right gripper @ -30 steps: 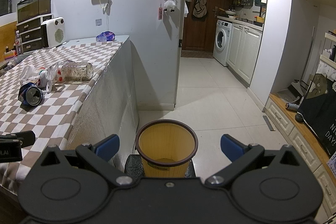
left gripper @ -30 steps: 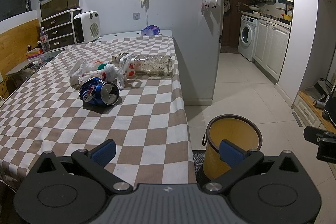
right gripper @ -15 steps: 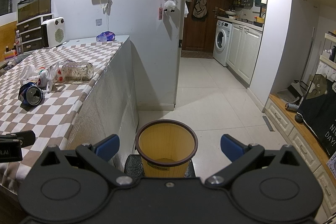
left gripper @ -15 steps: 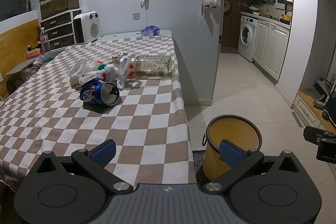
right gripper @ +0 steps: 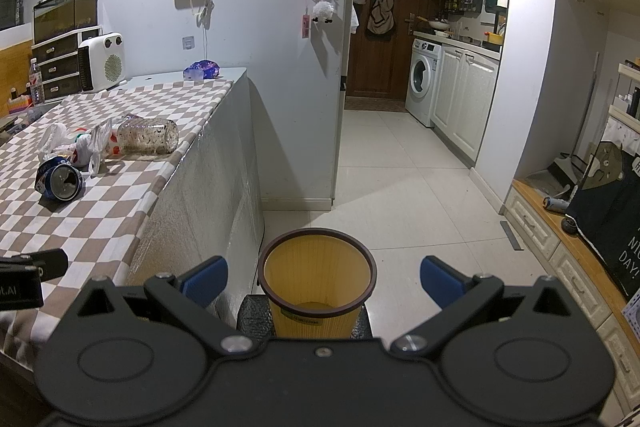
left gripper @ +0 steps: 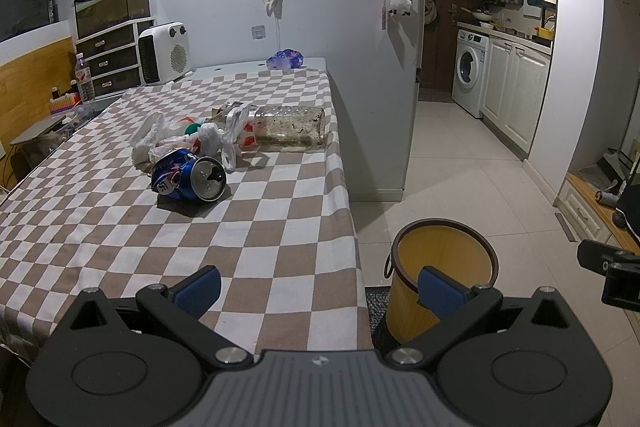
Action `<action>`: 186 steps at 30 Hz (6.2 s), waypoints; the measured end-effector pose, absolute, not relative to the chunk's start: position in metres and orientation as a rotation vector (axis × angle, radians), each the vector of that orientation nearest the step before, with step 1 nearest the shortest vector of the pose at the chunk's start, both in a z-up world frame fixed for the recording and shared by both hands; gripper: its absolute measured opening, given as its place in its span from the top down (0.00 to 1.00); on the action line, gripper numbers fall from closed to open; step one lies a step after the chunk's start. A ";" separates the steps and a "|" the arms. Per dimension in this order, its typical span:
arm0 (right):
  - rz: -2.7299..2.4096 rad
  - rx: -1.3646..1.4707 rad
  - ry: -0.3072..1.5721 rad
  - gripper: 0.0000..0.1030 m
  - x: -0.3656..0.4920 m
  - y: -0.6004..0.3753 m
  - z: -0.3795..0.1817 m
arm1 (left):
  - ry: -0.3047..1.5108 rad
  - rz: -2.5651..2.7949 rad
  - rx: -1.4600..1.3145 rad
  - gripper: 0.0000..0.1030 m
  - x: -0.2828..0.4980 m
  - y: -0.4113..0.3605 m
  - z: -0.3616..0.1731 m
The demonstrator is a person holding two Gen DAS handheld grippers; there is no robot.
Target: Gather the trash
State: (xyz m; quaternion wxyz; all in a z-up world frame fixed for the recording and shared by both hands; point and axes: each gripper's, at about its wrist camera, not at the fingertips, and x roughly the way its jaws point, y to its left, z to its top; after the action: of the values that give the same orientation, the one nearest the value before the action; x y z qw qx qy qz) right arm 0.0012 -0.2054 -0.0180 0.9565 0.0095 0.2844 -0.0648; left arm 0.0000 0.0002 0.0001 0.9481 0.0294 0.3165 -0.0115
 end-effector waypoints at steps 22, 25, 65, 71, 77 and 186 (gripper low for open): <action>-0.061 -0.035 0.543 0.00 0.026 -0.177 -0.013 | 0.634 0.032 0.017 0.00 0.027 0.025 -0.002; -0.032 -0.048 0.544 0.00 0.038 -0.166 -0.013 | 0.631 0.065 0.000 0.00 0.037 0.040 -0.002; 0.296 0.103 0.474 0.00 0.170 -0.075 -0.025 | 0.688 -0.280 0.291 0.00 0.245 0.177 -0.055; 0.331 0.093 0.453 0.00 0.198 -0.068 -0.025 | 0.667 -0.287 0.243 0.06 0.230 0.180 -0.057; 0.344 0.067 0.447 0.00 0.241 -0.065 -0.028 | 0.626 -0.246 0.175 0.16 0.204 0.185 -0.051; 0.634 -0.253 0.798 0.37 0.212 -0.002 -0.077 | 0.563 0.058 0.089 0.22 0.076 0.157 -0.040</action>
State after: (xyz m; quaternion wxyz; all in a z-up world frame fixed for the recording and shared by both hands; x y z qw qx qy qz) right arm 0.2119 -0.0022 -0.0767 0.8653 -0.1206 0.3809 0.3026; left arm 0.0759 0.1574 -0.0402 0.9593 0.0440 0.2774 0.0285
